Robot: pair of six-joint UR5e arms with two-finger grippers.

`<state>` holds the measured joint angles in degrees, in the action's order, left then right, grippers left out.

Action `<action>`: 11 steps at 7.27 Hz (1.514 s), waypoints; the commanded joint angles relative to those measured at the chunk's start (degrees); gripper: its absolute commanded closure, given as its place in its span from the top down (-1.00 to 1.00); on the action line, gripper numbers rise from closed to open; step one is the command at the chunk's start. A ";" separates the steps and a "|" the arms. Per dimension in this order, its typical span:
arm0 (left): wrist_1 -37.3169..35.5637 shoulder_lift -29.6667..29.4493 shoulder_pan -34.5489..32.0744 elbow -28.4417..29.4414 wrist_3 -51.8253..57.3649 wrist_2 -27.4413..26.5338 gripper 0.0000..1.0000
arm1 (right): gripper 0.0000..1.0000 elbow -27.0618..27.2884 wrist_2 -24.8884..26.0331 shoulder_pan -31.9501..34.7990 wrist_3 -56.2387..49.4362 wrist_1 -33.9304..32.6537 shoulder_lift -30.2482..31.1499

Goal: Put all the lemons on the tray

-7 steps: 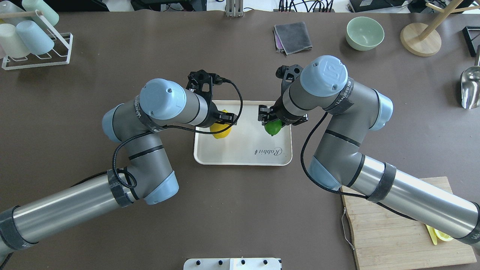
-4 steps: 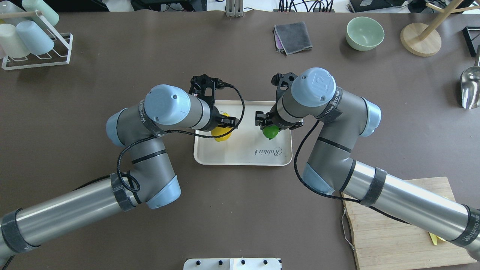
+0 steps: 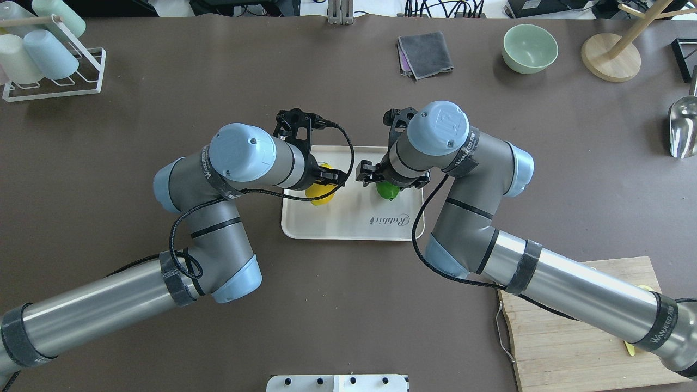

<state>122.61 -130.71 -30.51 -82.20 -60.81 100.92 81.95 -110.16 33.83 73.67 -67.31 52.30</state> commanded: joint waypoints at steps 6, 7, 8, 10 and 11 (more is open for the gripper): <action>-0.18 4.83 -13.57 -3.14 14.34 8.73 0.96 | 1.00 14.61 -13.33 17.40 -16.45 -8.34 9.44; -0.09 8.50 -17.70 -4.79 18.84 12.07 0.96 | 1.00 15.86 -15.16 20.81 -22.81 -9.06 12.97; 0.08 12.37 -20.09 -7.94 19.14 12.45 0.96 | 1.00 15.88 -18.92 25.37 -28.70 -8.81 16.22; 0.61 20.55 -26.75 -12.71 23.42 14.20 0.96 | 1.00 15.61 -20.36 31.62 -42.59 -7.84 23.70; 0.78 23.54 -30.89 -12.89 26.67 18.22 0.96 | 1.00 14.57 -20.62 34.09 -48.04 -8.01 24.42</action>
<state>123.27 -110.99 -56.62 -94.13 -37.74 115.61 97.31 -130.23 64.62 32.61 -75.38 74.55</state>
